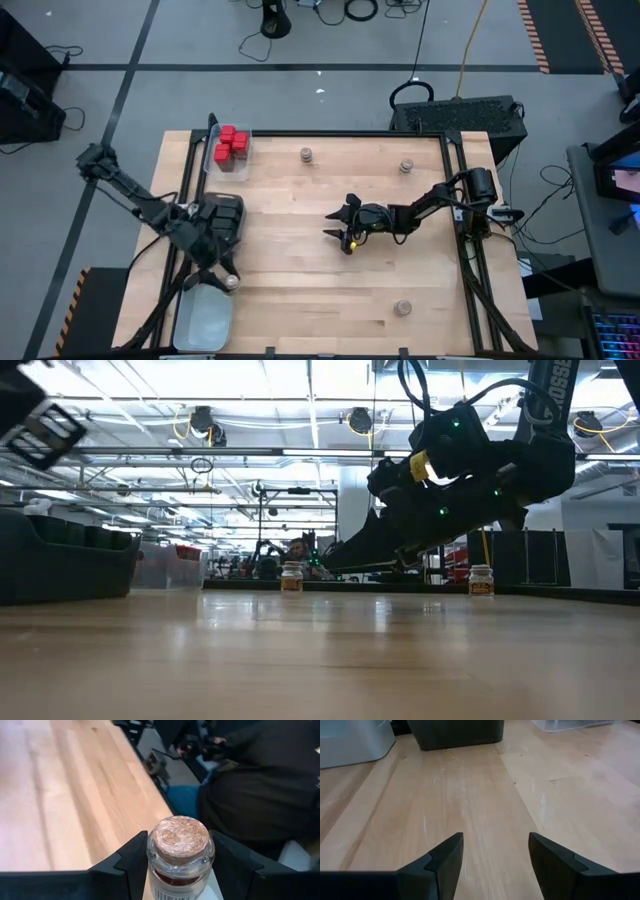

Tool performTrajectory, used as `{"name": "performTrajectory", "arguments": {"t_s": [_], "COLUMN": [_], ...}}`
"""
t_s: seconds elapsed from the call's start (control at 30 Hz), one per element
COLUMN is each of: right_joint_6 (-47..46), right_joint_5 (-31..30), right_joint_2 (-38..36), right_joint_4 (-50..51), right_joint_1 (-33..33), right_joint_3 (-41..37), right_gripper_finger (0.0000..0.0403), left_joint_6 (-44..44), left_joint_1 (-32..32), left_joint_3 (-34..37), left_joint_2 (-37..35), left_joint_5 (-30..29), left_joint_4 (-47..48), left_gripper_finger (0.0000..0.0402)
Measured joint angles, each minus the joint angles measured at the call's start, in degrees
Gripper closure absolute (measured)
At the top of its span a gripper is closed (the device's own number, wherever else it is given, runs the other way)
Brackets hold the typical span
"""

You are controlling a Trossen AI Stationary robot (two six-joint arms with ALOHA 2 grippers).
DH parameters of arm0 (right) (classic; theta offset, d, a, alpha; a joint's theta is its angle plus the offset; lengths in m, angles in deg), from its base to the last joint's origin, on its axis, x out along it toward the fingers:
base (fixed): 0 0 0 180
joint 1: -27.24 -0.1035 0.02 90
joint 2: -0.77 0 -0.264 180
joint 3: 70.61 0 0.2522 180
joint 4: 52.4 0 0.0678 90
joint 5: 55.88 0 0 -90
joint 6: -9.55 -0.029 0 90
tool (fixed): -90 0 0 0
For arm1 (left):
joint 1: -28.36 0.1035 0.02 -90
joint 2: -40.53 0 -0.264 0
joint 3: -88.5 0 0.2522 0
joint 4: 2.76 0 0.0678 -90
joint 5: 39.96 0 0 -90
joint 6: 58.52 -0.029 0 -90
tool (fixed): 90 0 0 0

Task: Sort spices by type
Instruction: Put the brown seasoning bottle into the gray bin

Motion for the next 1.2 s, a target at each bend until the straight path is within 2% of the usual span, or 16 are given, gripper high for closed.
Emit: {"name": "performTrajectory", "arguments": {"t_s": [0.3,0.57,0.87,1.2], "right_joint_6": [-5.11,-7.69,-7.89,-7.86], "right_joint_5": [-0.43,-0.60,-3.02,-3.26], "right_joint_2": [0.00,0.00,0.00,0.00], "right_joint_4": [-1.34,-2.13,-2.02,-1.99], "right_joint_1": [0.00,0.02,0.04,0.04], "right_joint_3": [-0.02,0.85,2.43,2.51], "right_gripper_finger": [0.0197,0.0197,0.0197,0.0197], "left_joint_6": [-0.25,-0.19,-1.88,-2.18], "left_joint_1": [-15.10,-23.07,-26.06,-26.73], "left_joint_3": [2.63,5.33,7.32,7.25], "left_joint_2": [-0.58,0.11,2.50,4.71], "left_joint_5": [-11.50,-18.86,-23.86,-22.80], "left_joint_4": [0.08,1.67,0.38,-0.59], "left_gripper_finger": [0.0218,0.0218,0.0218,0.0218]}}
